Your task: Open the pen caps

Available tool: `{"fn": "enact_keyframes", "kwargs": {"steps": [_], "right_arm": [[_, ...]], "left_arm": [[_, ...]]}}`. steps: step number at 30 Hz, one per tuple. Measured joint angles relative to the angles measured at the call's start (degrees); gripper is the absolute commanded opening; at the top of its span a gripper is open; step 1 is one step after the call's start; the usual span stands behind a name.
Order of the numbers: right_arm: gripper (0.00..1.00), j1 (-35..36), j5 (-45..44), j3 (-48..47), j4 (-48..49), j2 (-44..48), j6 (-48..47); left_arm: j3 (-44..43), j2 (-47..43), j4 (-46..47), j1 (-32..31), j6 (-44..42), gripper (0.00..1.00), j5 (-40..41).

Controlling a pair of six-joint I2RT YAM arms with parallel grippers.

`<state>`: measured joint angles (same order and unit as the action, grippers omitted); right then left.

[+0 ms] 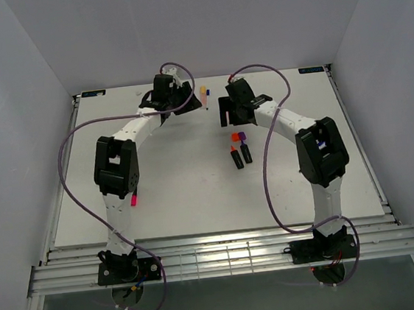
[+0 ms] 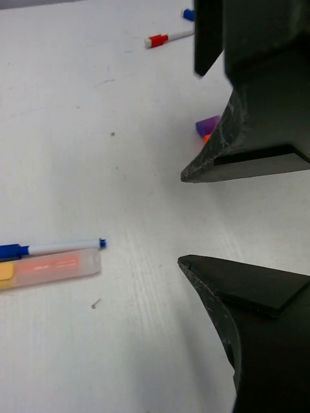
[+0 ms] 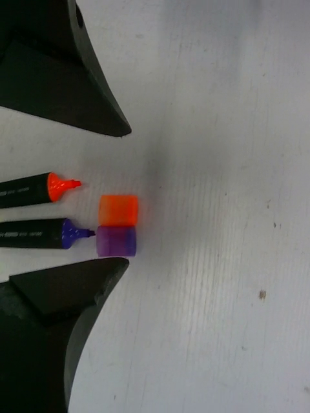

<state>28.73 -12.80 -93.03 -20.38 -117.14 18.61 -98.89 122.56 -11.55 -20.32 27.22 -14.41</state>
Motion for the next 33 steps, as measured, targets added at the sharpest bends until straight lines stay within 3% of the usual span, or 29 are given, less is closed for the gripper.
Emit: {"fn": "enact_keyframes", "kwargs": {"steps": [7,12,22,33], "right_arm": [[0.89,-2.12,-1.42,8.07,0.0,12.72,-2.14],[0.89,-4.37,-0.52,12.76,1.75,18.34,-2.82],[0.88,-6.97,2.21,20.24,4.22,18.75,-3.06],[0.88,-8.5,4.07,23.78,7.37,20.81,-3.65]], "left_arm": [[-13.51,13.09,-0.28,0.0,-6.4,0.6,1.14],[-15.39,16.7,1.73,0.0,-11.02,0.64,2.56],[-19.69,20.04,8.09,-0.02,-17.14,0.69,5.03],[-20.48,26.58,13.66,-0.02,-18.1,0.7,4.9]]}}
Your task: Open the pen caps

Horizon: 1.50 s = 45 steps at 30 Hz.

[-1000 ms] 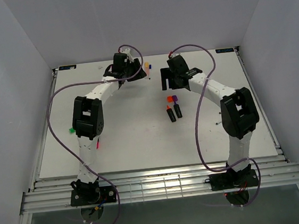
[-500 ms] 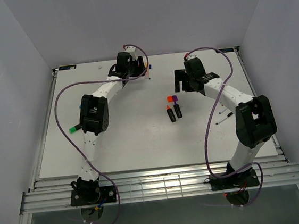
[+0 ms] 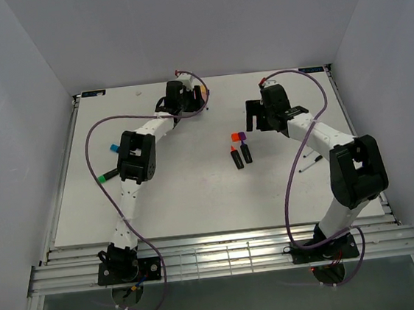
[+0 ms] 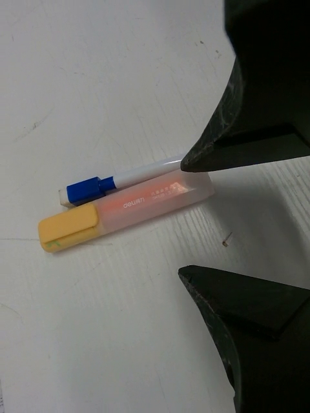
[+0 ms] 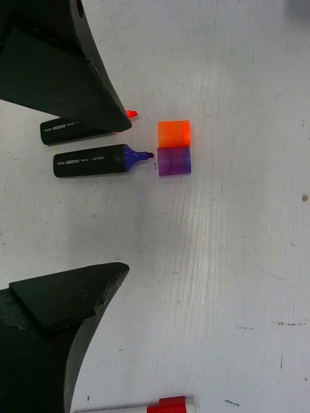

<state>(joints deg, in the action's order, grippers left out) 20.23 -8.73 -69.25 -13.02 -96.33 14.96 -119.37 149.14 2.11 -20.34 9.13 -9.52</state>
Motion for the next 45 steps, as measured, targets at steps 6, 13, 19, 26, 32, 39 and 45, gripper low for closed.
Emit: {"fn": "enact_keyframes", "kwargs": {"steps": [6,13,19,26,32,39,45], "right_arm": [[0.87,-0.79,0.37,1.25,1.36,1.2,-0.2],[0.87,-1.11,1.03,2.36,2.23,1.4,-0.22],[0.87,-1.29,1.42,2.75,2.54,1.95,-0.24],[0.87,-1.79,1.44,3.52,3.1,3.41,-0.24],[0.87,-1.84,1.77,4.57,3.93,3.5,-0.24],[0.87,-1.84,1.9,4.7,4.2,3.69,-0.22],[0.87,-1.84,2.08,5.29,4.37,3.74,-0.22]], "left_arm": [[-2.56,1.57,0.66,0.0,0.9,0.71,-0.15],[-3.52,2.47,0.59,0.0,2.14,0.71,-0.39],[-6.8,4.15,-0.48,0.0,2.75,0.7,-0.57],[-8.07,5.27,-0.24,-0.02,2.16,0.71,-0.98],[-8.63,5.31,-1.66,-0.31,0.46,0.7,-0.42],[-8.63,5.31,-2.05,-0.52,-1.64,0.7,0.83],[-8.83,5.31,-2.56,-0.79,-2.67,0.7,2.47]]}}
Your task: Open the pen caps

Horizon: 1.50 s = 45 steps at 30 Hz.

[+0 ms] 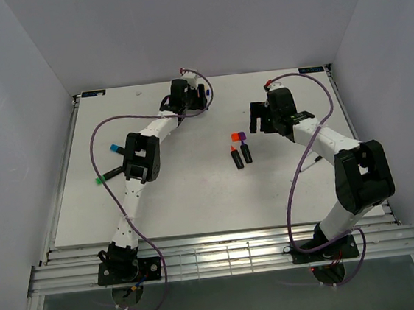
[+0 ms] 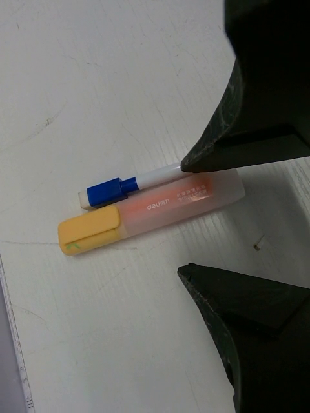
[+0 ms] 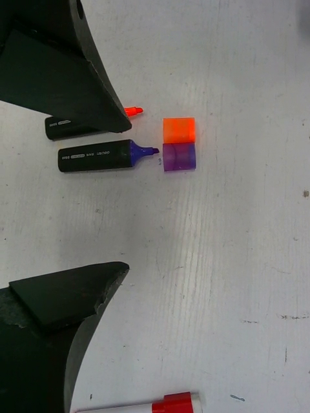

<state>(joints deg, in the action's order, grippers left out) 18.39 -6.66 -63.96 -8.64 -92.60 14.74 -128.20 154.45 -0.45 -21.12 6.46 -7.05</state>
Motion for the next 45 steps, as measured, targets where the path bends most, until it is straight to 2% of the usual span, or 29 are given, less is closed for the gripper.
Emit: {"fn": "enact_keyframes", "kwargs": {"steps": [13,23,27,30,34,35,37,45], "right_arm": [[0.86,0.0,0.63,0.22,0.26,0.02,0.0],[0.87,0.0,0.63,1.09,0.72,0.02,0.0],[0.87,-0.02,0.63,1.09,0.74,0.02,0.0],[0.86,0.0,0.68,1.09,0.74,0.02,0.0],[0.86,-0.02,0.7,1.09,0.72,0.02,-0.02],[0.86,-0.02,0.76,1.09,0.74,0.02,-0.02],[0.86,0.0,0.92,1.09,0.72,0.02,-0.04],[0.86,-0.02,2.1,1.07,0.61,0.02,-0.04]], "left_arm": [[2.67,-0.35,3.74,0.11,-0.76,0.63,2.23],[4.39,-0.72,5.7,0.46,-2.54,0.52,1.57],[5.95,-1.42,6.64,0.57,-3.1,0.45,1.03],[6.67,-1.77,6.93,0.72,-3.3,0.36,0.33],[7.08,-2.03,6.95,0.83,-3.34,0.2,-0.68],[7.37,-2.23,6.97,0.83,-3.32,0.12,-0.74],[8.07,-2.69,7.04,0.83,-3.19,0.02,-0.76],[15.43,-7.41,8.41,0.74,-1.44,0.0,3.76]]}}
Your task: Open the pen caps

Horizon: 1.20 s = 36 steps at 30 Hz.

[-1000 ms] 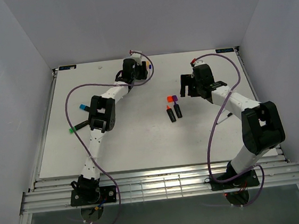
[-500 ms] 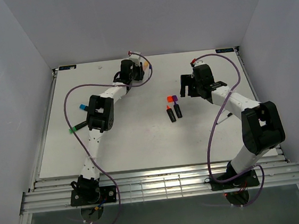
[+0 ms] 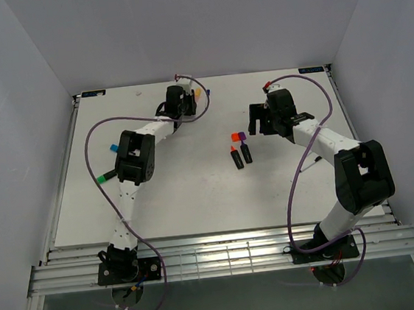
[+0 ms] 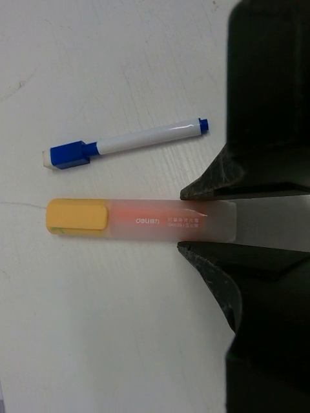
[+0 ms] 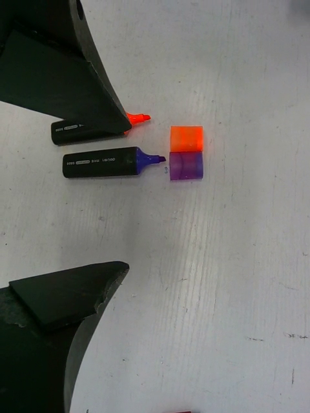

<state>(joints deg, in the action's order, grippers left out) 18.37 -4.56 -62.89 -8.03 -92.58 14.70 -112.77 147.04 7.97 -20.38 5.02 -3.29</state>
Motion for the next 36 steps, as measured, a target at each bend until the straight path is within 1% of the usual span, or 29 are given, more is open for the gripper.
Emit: {"fn": "enact_keyframes", "kwargs": {"steps": [7,11,14,15,19,21,24,27,30,32,36], "right_arm": [[0.86,0.02,1.7,-0.09,-1.33,0.0,0.35],[0.85,0.02,4.81,-0.09,-1.4,0.0,2.21],[0.84,0.02,8.83,-0.09,-1.09,0.0,5.16],[0.82,0.02,10.54,-0.02,-0.76,0.0,6.64],[0.74,0.72,17.38,2.01,4.22,0.07,14.1],[0.73,1.88,19.96,3.15,6.75,0.07,18.21],[0.71,4.94,22.73,3.45,9.9,0.0,23.8],[0.67,8.2,23.39,3.45,13.27,-0.04,28.35],[0.59,10.93,23.89,4.11,17.64,-0.04,32.39],[0.57,12.11,23.85,5.31,20.7,-0.04,34.91],[0.57,13.49,23.08,7.39,23.41,-0.04,38.14]], "left_arm": [[13.2,-10.23,0.07,0.09,2.05,0.0,6.75],[19.21,-18.05,-0.57,0.28,4.61,0.0,7.1],[27.04,-27.41,0.26,0.5,8.61,0.0,5.29],[29.59,-30.6,0.59,0.5,9.94,0.0,4.33],[40.54,-42.21,3.98,-0.42,14.32,0.0,1.2],[46.03,-47.36,5.6,-1.9,16.13,0.0,0.5],[53.96,-53.77,6.67,-5.55,18.64,0.0,0.39],[60.81,-59.06,7.1,-9.55,20.96,0.0,0.68],[64.94,-62.49,7.1,-11.85,22.36,0.0,0.46],[66.47,-63.89,7.26,-12.37,23.1,0.0,0.48],[69.2,-66.62,7.54,-13.42,23.61,0.0,0.9]]}}
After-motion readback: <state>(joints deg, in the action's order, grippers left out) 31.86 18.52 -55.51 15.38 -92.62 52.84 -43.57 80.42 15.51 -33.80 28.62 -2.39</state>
